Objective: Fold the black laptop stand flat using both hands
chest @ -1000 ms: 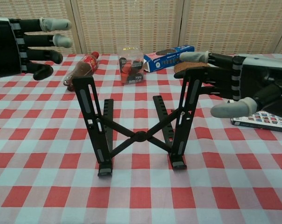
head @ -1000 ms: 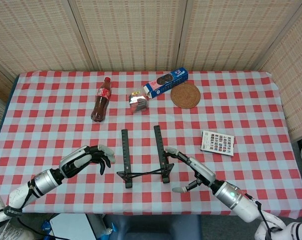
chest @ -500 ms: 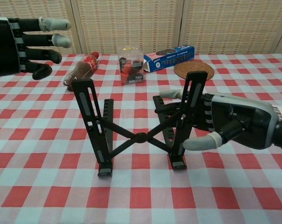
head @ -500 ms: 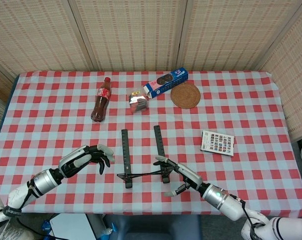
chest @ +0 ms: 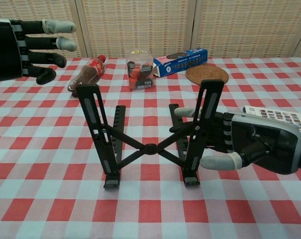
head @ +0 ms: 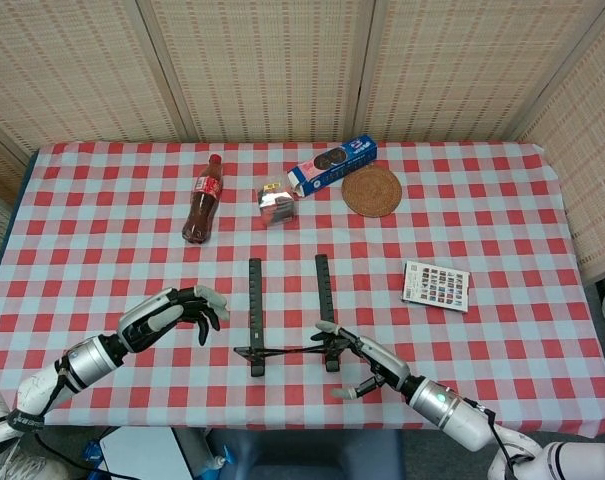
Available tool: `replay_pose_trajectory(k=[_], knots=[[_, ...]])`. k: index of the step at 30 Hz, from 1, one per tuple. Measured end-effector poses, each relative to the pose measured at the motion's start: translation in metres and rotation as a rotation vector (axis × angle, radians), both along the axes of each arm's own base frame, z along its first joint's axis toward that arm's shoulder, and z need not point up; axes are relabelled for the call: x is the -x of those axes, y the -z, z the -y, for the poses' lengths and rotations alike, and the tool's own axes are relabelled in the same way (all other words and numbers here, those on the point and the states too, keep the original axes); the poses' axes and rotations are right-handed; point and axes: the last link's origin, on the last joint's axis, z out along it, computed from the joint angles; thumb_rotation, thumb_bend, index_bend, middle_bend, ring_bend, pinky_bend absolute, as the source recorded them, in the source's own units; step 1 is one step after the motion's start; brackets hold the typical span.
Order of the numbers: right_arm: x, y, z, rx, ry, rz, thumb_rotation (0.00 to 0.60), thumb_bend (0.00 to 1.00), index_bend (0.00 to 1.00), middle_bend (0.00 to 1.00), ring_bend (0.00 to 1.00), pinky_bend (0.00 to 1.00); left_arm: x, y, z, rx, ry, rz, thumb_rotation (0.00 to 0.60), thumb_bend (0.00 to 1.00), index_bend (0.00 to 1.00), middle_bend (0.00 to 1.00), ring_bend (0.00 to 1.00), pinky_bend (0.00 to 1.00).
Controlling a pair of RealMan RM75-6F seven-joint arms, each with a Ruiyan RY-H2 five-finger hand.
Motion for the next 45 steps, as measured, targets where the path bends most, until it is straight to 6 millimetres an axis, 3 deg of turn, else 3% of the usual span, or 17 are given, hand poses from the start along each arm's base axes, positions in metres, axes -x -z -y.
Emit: replay_pose_trajectory(k=[11, 19, 24, 28, 30, 35, 45], knots=[[0.006, -0.008, -0.012, 0.003, 0.003, 0.010, 0.600, 0.18, 0.05, 0.14, 0.00, 0.06, 0.004, 0.001, 0.000, -0.031, 0.007, -0.032, 0.235, 0.15, 0.31, 0.38, 0.41, 0.54], [0.001, -0.030, 0.000, 0.102, -0.032, 0.004, 0.600, 0.18, 0.05, 0.14, 0.00, 0.06, 0.010, 0.003, -0.001, -0.139, 0.083, -0.153, 0.293, 0.15, 0.25, 0.37, 0.38, 0.42], [-0.007, -0.055, 0.010, 0.180, -0.068, -0.003, 0.600, 0.18, 0.05, 0.14, 0.00, 0.06, 0.019, 0.008, -0.002, -0.241, 0.182, -0.288, 0.370, 0.15, 0.20, 0.31, 0.32, 0.36], [-0.012, -0.077, 0.016, 0.239, -0.091, -0.022, 0.600, 0.18, 0.05, 0.14, 0.00, 0.06, 0.025, 0.015, 0.000, -0.295, 0.264, -0.387, 0.545, 0.15, 0.19, 0.28, 0.29, 0.34], [-0.013, -0.087, 0.019, 0.266, -0.100, -0.038, 0.600, 0.18, 0.05, 0.14, 0.00, 0.06, 0.028, 0.019, 0.001, -0.320, 0.297, -0.432, 0.598, 0.15, 0.19, 0.28, 0.29, 0.34], [-0.012, -0.098, 0.024, 0.296, -0.097, -0.083, 0.600, 0.18, 0.05, 0.14, 0.00, 0.06, 0.032, 0.031, 0.005, -0.375, 0.345, -0.531, 0.600, 0.15, 0.24, 0.28, 0.28, 0.33], [-0.008, -0.094, 0.024, 0.279, -0.087, -0.105, 0.600, 0.18, 0.05, 0.14, 0.00, 0.06, 0.029, 0.066, 0.012, -0.436, 0.354, -0.631, 0.600, 0.16, 0.36, 0.28, 0.28, 0.33]])
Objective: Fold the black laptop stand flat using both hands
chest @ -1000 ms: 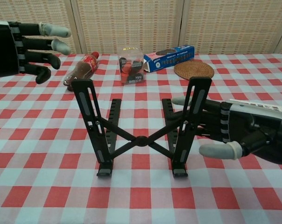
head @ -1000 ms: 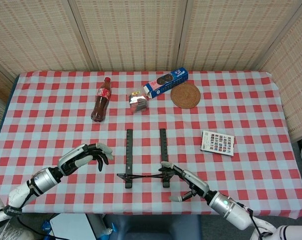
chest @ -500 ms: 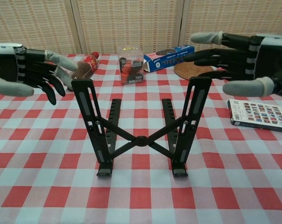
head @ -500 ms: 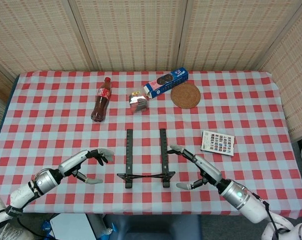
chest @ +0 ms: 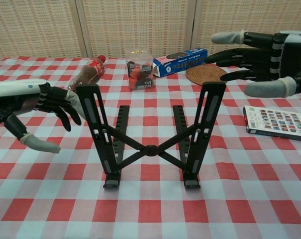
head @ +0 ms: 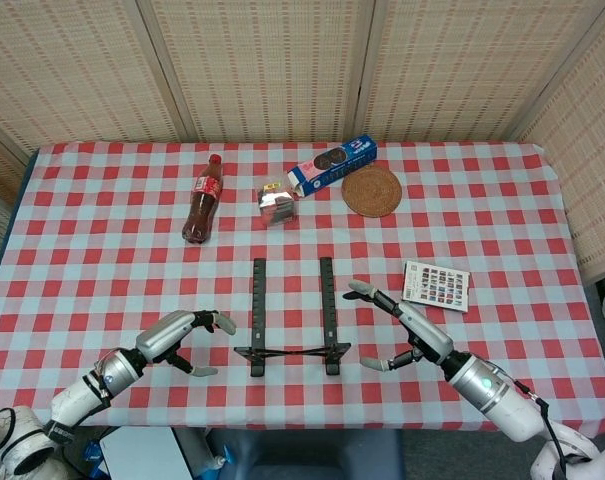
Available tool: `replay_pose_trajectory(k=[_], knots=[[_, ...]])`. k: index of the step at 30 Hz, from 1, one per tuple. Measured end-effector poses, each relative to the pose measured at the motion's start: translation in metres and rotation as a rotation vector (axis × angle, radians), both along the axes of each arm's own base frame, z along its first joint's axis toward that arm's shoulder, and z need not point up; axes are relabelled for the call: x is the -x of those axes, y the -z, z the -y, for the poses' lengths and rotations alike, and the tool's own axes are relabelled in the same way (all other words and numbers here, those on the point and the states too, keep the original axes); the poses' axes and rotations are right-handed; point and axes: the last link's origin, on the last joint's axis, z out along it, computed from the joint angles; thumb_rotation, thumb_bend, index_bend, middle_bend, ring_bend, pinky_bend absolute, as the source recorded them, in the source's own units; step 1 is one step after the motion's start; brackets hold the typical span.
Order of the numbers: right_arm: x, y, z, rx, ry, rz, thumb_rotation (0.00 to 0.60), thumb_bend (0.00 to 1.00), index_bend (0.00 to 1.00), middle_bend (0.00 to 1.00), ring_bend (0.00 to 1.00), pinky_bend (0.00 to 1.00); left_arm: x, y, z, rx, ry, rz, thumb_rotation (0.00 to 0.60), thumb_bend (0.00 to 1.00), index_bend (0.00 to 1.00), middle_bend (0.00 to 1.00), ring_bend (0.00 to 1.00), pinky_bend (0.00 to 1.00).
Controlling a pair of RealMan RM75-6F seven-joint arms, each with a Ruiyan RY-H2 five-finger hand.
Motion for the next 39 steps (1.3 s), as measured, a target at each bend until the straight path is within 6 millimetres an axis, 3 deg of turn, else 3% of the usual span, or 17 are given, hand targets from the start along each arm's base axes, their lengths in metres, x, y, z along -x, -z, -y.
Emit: replay_pose_trajectory(k=[17, 39], knots=[[0.010, 0.006, -0.004, -0.019, 0.026, -0.010, 0.600, 0.18, 0.05, 0.14, 0.00, 0.06, -0.021, 0.057, 0.004, -0.058, -0.013, -0.048, 0.600, 0.26, 0.44, 0.28, 0.28, 0.33], [0.015, 0.009, -0.005, -0.029, 0.038, -0.002, 0.600, 0.18, 0.05, 0.14, 0.00, 0.06, -0.021, 0.066, 0.007, -0.056, -0.041, -0.051, 0.600, 0.33, 0.50, 0.28, 0.28, 0.33]])
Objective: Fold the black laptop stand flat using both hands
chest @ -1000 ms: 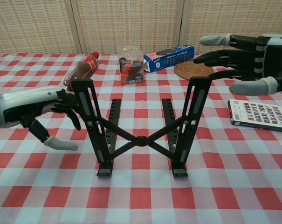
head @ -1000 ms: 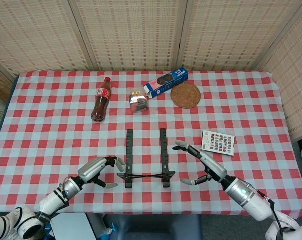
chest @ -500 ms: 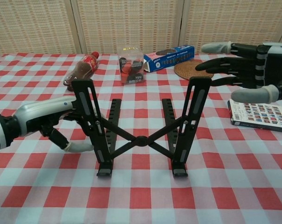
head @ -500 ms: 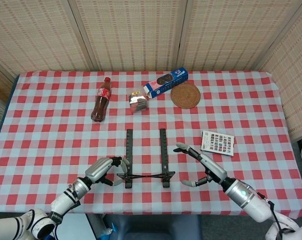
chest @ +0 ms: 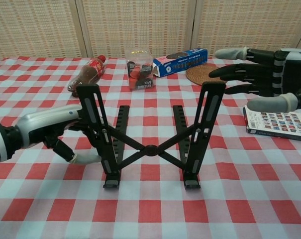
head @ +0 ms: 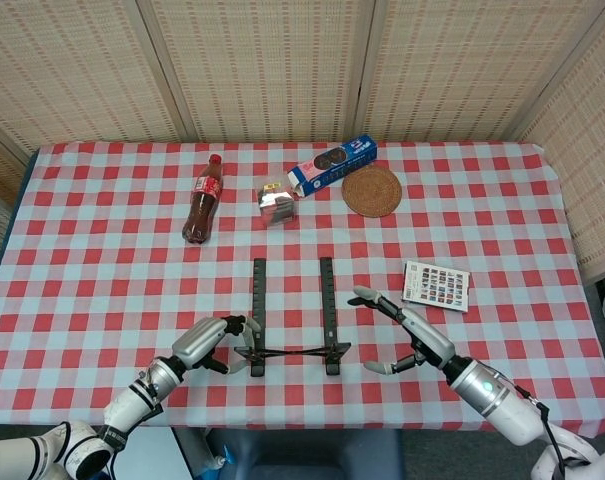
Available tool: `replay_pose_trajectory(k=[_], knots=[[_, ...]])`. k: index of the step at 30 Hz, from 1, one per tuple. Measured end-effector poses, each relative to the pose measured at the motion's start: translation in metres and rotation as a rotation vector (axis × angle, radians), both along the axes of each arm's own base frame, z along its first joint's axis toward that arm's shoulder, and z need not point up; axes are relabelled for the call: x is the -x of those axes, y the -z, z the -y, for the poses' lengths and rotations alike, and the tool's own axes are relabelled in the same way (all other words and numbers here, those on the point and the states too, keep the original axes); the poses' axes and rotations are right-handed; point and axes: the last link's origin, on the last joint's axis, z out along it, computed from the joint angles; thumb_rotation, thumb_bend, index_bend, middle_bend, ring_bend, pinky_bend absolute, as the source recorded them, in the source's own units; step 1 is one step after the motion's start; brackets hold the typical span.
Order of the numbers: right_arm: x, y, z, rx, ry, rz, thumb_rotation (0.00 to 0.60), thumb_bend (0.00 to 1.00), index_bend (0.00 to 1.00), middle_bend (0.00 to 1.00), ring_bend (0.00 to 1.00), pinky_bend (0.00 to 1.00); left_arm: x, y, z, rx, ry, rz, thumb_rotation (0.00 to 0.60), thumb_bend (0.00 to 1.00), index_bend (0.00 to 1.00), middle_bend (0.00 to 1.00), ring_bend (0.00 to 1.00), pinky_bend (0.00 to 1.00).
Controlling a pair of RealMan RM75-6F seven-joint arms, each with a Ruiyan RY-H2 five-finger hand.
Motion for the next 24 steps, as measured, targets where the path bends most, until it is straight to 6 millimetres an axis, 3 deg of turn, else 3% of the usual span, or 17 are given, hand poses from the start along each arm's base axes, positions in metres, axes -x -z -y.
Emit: replay_pose_trajectory(k=[24], knots=[[0.0034, 0.0004, -0.0027, 0.001, 0.003, -0.013, 0.600, 0.18, 0.05, 0.14, 0.00, 0.06, -0.0072, 0.0051, 0.0016, 0.016, -0.009, 0.022, 0.600, 0.39, 0.53, 0.28, 0.29, 0.33]])
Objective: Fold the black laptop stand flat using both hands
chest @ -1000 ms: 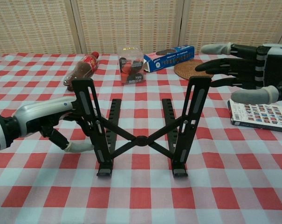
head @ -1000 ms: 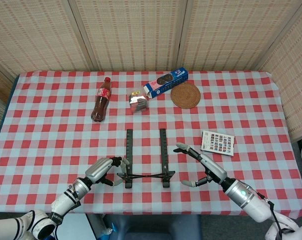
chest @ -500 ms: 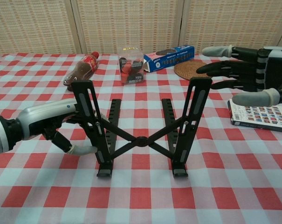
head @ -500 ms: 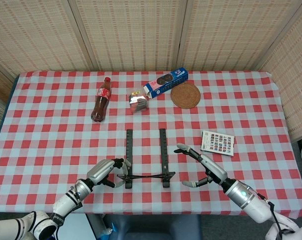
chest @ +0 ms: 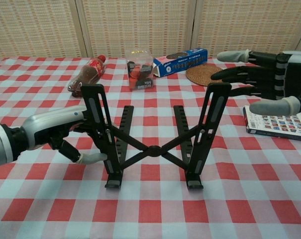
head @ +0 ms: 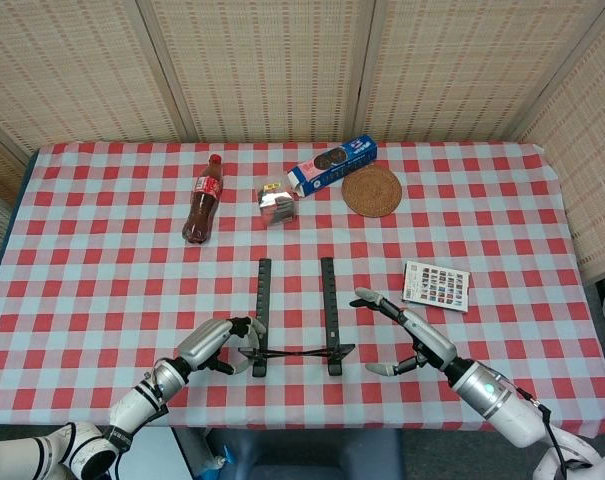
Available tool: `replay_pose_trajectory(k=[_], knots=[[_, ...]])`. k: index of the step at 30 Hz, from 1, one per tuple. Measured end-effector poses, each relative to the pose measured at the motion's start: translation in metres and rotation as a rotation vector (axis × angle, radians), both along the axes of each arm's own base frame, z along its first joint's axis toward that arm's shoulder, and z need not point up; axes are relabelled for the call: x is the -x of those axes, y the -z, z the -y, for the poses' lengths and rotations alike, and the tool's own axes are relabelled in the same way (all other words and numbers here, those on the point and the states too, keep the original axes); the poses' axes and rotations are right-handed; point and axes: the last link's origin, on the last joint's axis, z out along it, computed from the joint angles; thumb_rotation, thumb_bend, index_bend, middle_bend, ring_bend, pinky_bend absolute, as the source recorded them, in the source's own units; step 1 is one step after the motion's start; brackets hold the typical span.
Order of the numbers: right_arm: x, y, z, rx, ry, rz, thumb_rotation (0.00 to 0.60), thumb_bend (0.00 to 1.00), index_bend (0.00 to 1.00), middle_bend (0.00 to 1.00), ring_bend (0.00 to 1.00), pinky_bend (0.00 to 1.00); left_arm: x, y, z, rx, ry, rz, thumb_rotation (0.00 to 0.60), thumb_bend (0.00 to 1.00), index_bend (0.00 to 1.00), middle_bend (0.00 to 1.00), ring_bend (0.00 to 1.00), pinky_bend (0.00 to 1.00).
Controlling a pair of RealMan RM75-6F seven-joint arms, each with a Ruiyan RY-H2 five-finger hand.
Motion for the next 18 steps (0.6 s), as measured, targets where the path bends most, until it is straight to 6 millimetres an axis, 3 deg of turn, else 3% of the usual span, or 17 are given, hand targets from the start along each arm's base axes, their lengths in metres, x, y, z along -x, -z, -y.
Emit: replay_pose_trajectory(k=[6, 18], knots=[[0.003, 0.002, -0.001, 0.021, -0.019, -0.070, 0.600, 0.19, 0.07, 0.14, 0.00, 0.06, -0.001, -0.001, 0.000, -0.003, 0.000, 0.003, 0.600, 0.39, 0.54, 0.28, 0.29, 0.33], [0.009, 0.017, -0.004, -0.006, -0.022, -0.367, 0.600, 0.21, 0.27, 0.18, 0.00, 0.06, -0.002, -0.002, 0.000, 0.000, -0.003, 0.002, 0.575, 0.39, 0.54, 0.28, 0.29, 0.33]])
